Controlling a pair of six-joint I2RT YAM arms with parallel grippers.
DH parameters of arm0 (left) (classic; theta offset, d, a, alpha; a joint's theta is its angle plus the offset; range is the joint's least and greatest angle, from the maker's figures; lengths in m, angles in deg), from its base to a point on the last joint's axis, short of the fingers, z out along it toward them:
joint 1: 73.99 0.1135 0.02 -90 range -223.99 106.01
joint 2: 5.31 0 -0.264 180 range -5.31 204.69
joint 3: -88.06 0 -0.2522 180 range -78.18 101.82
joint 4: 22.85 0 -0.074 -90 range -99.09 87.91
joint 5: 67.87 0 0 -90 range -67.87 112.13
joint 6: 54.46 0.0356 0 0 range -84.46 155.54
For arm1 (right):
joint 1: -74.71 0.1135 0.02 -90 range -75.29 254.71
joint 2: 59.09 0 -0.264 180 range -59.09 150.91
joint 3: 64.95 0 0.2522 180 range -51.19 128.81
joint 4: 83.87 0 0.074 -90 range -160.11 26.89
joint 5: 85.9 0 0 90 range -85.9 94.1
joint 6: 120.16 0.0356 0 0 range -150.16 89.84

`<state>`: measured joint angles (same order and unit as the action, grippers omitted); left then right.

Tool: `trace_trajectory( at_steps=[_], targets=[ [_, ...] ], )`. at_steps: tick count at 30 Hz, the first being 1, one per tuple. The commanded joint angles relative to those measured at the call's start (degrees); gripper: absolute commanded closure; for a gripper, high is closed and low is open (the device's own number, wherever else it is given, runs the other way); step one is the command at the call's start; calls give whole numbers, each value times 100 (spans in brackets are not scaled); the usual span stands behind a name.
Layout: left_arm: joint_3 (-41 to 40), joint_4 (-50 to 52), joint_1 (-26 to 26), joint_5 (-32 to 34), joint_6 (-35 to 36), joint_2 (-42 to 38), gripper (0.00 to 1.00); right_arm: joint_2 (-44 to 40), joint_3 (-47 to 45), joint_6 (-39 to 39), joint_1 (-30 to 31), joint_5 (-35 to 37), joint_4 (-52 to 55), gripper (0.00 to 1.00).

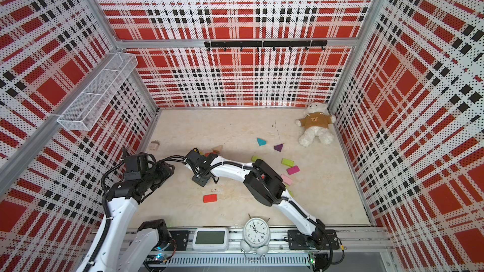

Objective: Assemble a carrot with building blocks
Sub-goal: Assemble the building block at the center of the board.

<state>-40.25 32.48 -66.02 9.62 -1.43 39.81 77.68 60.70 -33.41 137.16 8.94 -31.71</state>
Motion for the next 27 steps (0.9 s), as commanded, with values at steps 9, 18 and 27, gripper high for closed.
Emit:
trace_trajectory(
  at_steps=[9, 18, 27],
  targets=[
    [-5, -5, 65, -118, 13, -131, 51, -669, -692, 503, 30, 237, -12, 35],
    [-40, -34, 67, -140, 14, -136, 51, -432, -482, 700, 14, 539, 211, 42],
    [-67, -54, 66, -134, 14, -115, 50, -308, -278, 865, -67, 655, 149, 47]
  ],
)
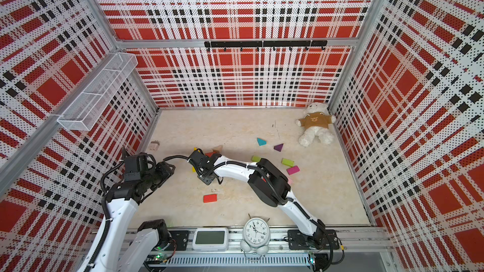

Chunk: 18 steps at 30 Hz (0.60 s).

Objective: Assemble a carrot with building blocks
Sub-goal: Assemble the building block at the center of the board.

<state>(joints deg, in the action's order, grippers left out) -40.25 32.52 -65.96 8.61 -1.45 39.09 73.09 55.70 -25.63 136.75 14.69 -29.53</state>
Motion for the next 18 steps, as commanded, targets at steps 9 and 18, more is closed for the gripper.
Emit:
trace_trajectory(
  at_steps=[9, 18],
  targets=[
    [-67, -65, 67, -33, 25, -2, 50, 264, 378, 210, -78, 40, -76, 52],
    [17, 3, 67, 6, 20, -61, 52, -286, -207, 333, -53, 21, -286, 61]
  ],
)
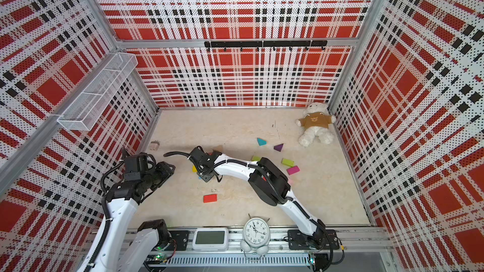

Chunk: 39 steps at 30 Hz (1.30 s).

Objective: Assemble a carrot with building blocks
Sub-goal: Assemble the building block at the center of the board, then pick up the building block from the center of the board.

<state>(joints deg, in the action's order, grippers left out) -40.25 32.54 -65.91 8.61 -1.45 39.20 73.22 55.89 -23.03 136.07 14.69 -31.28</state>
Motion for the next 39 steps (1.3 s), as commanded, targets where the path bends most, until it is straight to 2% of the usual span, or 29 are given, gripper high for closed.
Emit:
trace_trajectory(
  at_steps=[1, 4, 9, 11, 14, 17, 22, 25, 29, 34, 39],
  targets=[
    [30, 12, 62, 31, 22, -95, 53, -409, -346, 109, 25, -83, -146, 62],
    [30, 93, 60, 136, 19, -152, 54, -710, -650, 318, 42, -358, -237, 65],
    [-5, 247, -104, 191, -73, -250, 54, -1324, -1336, 631, 42, -681, -588, 64],
    [19, 347, -254, 270, -115, -255, 53, -1505, -1532, 780, 42, -708, -608, 60],
    [30, 536, -610, 480, -221, -260, 49, -1821, -1913, 1050, 75, -811, -676, 49],
    [-9, 640, -978, 718, -507, -359, 37, -2088, -2310, 1346, 193, -934, -745, 38],
    [151, 925, -1338, 1396, -834, -772, 34, -2082, -2404, 1923, 647, -763, -490, 30],
    [462, 1145, -1237, 1725, -773, -1119, 32, -1878, -2236, 2328, 830, -609, -261, 27],
    [921, 1294, -772, 1607, -357, -1349, 29, -1596, -1965, 2756, 990, -296, -44, 25],
    [1232, 1297, 25, 784, 58, -1261, 29, -1068, -1348, 3204, 1047, -143, 444, 24],
    [1208, 1026, 398, 53, 181, -1169, 29, -797, -900, 3567, 1061, 117, 819, 23]
  ],
)
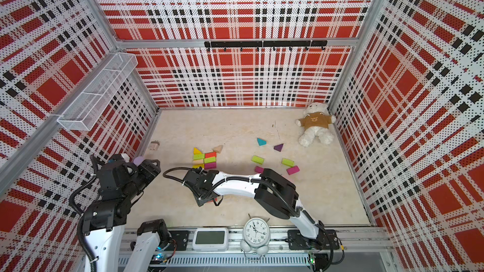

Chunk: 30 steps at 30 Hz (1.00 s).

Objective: Assemble a carrot with building blocks
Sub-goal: Pick up the building block from the center of the board.

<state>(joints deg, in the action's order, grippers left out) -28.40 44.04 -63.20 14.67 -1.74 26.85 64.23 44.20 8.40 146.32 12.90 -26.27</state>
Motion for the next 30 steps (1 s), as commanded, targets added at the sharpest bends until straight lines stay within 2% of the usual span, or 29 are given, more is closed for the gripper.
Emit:
trace_trajectory(
  at_steps=[1, 11, 21, 25, 30],
  targets=[
    [13, -157, 155, -642, 229, 102, 29, 134, 324, 472, 62, 330, 327, 23],
    [250, -96, 169, -796, 561, 288, 29, 694, 1001, 1140, 221, 403, 927, 24],
    [119, -218, 137, -1207, 436, 313, 30, 767, 938, 1561, 257, 452, 1235, 24],
    [92, -250, 108, -1253, 415, 300, 30, 708, 889, 1498, 274, 512, 1285, 28],
    [58, -263, 103, -1266, 422, 274, 30, 649, 818, 1228, 296, 476, 1214, 41]
  ],
)
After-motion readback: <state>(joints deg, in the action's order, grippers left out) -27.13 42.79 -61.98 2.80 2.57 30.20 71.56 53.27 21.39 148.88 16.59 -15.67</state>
